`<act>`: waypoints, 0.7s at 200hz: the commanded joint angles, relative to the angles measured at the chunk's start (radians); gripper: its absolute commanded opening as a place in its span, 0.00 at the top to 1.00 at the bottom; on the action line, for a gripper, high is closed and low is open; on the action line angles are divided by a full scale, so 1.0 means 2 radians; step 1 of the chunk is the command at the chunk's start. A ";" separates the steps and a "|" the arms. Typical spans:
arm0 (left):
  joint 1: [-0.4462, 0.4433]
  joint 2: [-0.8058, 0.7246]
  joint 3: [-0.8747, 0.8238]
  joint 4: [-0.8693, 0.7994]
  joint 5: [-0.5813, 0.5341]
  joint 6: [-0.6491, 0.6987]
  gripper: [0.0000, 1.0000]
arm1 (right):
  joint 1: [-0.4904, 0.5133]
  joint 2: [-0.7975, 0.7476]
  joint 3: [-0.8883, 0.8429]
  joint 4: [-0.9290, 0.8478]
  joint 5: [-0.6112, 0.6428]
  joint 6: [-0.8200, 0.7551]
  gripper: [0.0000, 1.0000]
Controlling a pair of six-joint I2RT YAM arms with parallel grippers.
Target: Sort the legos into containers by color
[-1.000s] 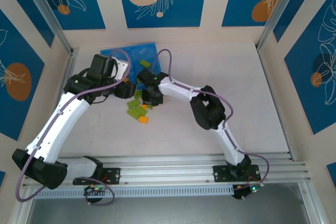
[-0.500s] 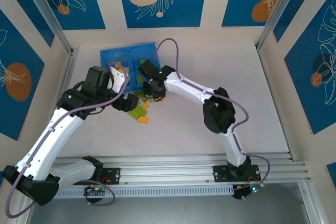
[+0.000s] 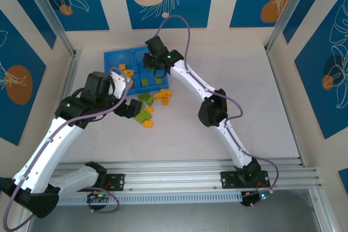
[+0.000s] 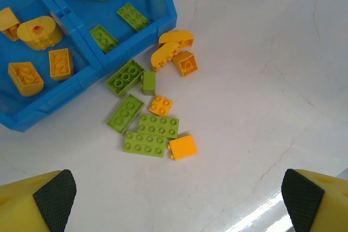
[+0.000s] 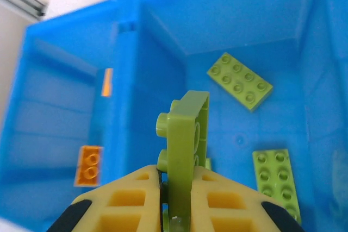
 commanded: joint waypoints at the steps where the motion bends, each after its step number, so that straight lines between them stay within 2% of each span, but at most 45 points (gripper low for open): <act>1: -0.006 -0.008 -0.009 0.004 -0.011 0.000 0.00 | -0.003 0.021 0.002 0.060 -0.051 -0.022 0.83; 18: -0.006 -0.007 -0.012 0.006 -0.009 -0.003 0.00 | -0.003 0.040 0.029 0.056 -0.056 -0.027 0.78; 36: -0.006 -0.007 -0.015 0.007 -0.007 -0.006 0.00 | -0.007 0.039 0.044 0.041 -0.053 -0.015 0.61; 49: -0.006 -0.007 -0.017 0.007 -0.007 -0.009 0.00 | -0.009 0.025 0.041 0.032 -0.051 -0.008 0.54; 94: -0.006 -0.009 -0.024 0.010 -0.011 -0.009 0.00 | -0.007 -0.055 0.002 -0.018 -0.051 0.014 0.56; 140: -0.006 -0.014 -0.025 0.000 -0.032 -0.003 0.00 | 0.024 -0.160 -0.143 -0.078 -0.097 0.112 0.57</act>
